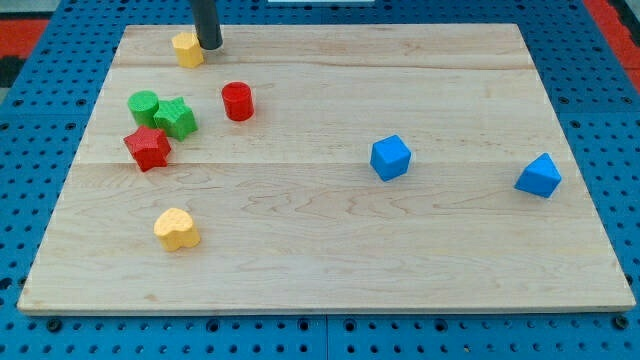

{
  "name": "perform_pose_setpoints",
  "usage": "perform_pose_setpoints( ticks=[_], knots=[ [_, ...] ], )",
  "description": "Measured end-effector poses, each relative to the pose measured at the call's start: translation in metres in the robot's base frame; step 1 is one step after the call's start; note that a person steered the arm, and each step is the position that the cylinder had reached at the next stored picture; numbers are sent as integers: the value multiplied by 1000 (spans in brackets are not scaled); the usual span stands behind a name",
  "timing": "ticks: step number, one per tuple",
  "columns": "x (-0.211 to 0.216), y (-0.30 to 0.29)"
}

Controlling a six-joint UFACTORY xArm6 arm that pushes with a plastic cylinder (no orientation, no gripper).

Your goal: Push the red circle towards the blue triangle

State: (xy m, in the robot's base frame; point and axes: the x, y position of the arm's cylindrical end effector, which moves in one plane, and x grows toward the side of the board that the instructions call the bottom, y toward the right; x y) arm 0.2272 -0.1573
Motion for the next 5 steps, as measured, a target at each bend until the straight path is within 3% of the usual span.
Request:
perform_pose_setpoints(
  ticks=[1, 2, 3, 5],
  knots=[
    [35, 4],
    [44, -15],
    [23, -23],
    [46, 15]
  ],
)
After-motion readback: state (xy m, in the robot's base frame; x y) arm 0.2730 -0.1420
